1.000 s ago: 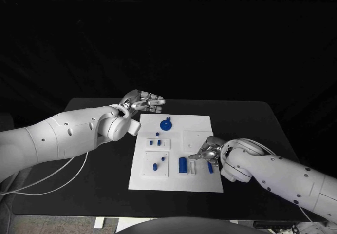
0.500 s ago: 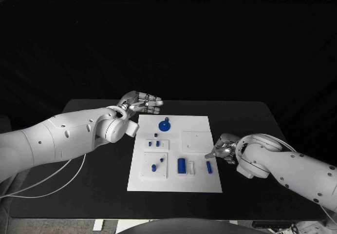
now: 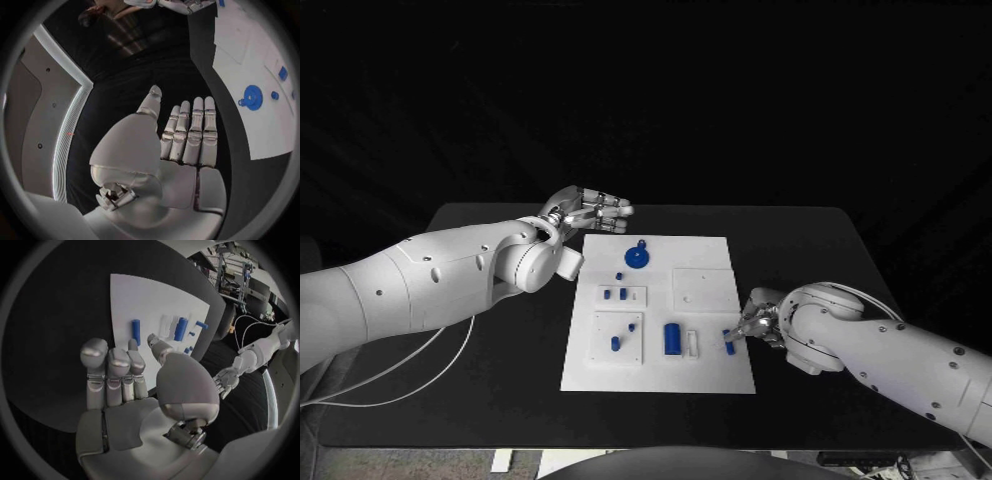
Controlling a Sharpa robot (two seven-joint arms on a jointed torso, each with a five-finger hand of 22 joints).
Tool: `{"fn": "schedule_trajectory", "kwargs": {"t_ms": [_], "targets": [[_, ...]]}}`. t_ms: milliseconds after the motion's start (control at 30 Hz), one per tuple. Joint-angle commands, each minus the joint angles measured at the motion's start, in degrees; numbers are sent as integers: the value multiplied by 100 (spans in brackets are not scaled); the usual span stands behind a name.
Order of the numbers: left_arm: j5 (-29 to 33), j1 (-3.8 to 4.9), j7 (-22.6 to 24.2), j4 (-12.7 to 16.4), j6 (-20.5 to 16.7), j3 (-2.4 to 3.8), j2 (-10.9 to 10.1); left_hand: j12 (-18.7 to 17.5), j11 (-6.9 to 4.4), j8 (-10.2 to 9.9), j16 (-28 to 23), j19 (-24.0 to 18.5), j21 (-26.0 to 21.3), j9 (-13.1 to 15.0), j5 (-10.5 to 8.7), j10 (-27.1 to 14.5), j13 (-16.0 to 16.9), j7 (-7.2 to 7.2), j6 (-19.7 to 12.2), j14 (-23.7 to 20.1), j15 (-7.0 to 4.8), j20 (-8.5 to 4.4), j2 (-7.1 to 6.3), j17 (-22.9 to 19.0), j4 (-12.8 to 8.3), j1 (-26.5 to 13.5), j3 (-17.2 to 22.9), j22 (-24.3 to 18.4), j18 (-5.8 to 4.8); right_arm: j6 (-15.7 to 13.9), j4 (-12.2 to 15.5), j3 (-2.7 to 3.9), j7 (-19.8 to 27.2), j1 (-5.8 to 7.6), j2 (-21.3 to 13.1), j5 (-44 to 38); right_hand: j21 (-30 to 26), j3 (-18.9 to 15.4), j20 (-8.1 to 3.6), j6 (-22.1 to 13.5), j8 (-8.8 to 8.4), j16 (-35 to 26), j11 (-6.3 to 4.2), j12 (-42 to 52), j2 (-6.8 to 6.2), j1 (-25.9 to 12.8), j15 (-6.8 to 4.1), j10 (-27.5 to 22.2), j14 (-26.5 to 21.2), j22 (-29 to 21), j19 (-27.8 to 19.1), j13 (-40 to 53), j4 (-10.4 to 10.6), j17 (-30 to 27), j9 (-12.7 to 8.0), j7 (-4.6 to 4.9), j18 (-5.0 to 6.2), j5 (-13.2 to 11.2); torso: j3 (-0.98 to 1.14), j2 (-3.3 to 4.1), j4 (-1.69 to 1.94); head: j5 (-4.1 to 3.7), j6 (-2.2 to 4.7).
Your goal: Assemble the parts on the task board
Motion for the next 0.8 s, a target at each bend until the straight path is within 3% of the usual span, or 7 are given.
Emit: {"fn": "schedule_trajectory", "kwargs": {"t_ms": [33, 200, 567, 800], "targets": [[-11, -2, 38, 21, 86, 3, 9, 34, -12, -2, -14, 7, 24, 4, 15, -36, 7, 21, 22, -35, -11, 37, -19, 1, 31, -27, 11, -6, 20, 188, -91, -35, -109, -29, 67, -378, 39, -12, 36, -33, -19, 43, 38, -9, -5, -61, 32, 10, 9, 548, 243, 8, 57, 17, 0, -12, -40, 3, -10, 3, 11, 7, -9], [-11, -2, 37, 25, 93, 3, 3, 34, -12, -2, -14, 6, 26, 3, 13, -35, 7, 21, 19, -34, -11, 37, -20, 1, 33, -28, 10, -7, 19, 162, -237, -88, -116, -84, 177, -506, 40, -20, 33, -12, -21, 45, 34, -14, -16, -66, 28, 12, 6, 547, 242, 9, 99, 22, 4, -17, -43, -1, -9, 1, 3, 47, -31], [-11, -2, 31, 27, 106, 3, 0, 33, -12, -3, -13, 4, 30, 3, 8, -32, 7, 21, 12, -32, -11, 37, -22, 1, 40, -32, 7, -13, 18, 73, -458, -154, -123, -134, 377, -847, 48, 10, 29, -23, -22, 43, 33, -16, -7, -11, 27, 13, 7, 548, 242, 20, 119, 29, -6, -16, -49, -1, -6, -1, -7, 42, -46], [-11, -2, 25, 24, 123, 3, 11, 34, -13, -2, -14, 5, 32, 4, 6, -30, 7, 20, 20, -31, -12, 36, -19, 2, 48, -37, 6, -14, 18, 36, -591, -256, -107, -144, 541, -1004, 48, 52, 31, -39, -22, 39, 35, -22, 2, -2, 29, 10, 9, 547, 241, 24, 81, 29, -25, -11, -49, 1, -4, 2, 4, 38, -48]]}}
